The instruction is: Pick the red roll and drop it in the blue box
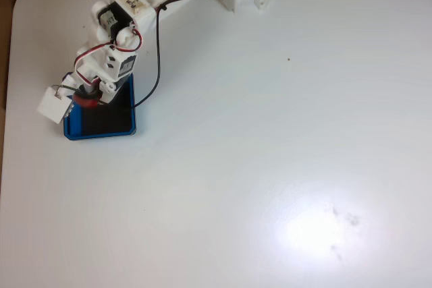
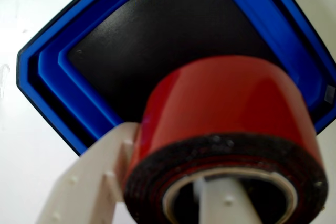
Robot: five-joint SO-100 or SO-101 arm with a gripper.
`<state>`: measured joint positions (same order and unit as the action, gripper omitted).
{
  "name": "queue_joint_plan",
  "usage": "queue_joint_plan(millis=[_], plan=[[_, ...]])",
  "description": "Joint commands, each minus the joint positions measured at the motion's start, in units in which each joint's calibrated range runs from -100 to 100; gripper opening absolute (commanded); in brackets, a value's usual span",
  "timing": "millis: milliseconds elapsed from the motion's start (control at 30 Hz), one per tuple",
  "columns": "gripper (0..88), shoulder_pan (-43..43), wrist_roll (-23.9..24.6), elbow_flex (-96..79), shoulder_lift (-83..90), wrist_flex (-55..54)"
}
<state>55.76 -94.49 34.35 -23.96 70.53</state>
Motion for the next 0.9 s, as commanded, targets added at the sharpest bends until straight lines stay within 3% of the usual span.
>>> queue_joint_plan(millis=[0,867], plan=[[0.5,0.3,-0.3,3.8,-0.7,-1.3],[0.5,2.0,0.0,3.5,-5.1,-6.0]])
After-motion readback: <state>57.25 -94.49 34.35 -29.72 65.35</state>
